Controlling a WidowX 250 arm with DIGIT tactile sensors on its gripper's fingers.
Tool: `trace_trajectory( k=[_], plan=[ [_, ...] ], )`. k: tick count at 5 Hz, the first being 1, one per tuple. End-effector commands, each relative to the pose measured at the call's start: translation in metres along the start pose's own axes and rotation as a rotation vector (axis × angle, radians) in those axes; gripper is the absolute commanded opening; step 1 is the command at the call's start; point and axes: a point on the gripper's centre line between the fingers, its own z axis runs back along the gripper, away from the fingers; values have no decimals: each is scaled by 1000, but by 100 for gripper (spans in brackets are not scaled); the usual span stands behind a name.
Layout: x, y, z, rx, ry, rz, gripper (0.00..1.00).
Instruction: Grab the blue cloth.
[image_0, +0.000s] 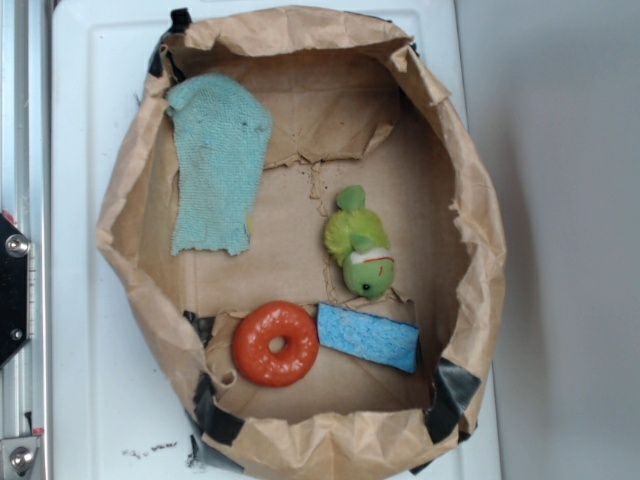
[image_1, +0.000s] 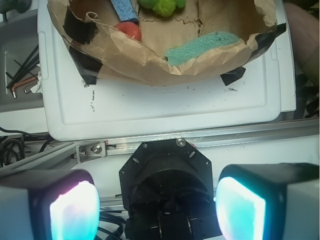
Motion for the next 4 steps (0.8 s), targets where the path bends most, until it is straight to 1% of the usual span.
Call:
trace_trajectory(
  k=[1, 2, 3, 4],
  plan=[
    [0, 0, 0, 0, 0, 0, 100],
    [39, 26, -23, 74, -54, 60, 100],
    [71, 60, -40, 67, -54, 81, 100],
    [96, 85, -61, 88, -36, 96, 100]
  ],
)
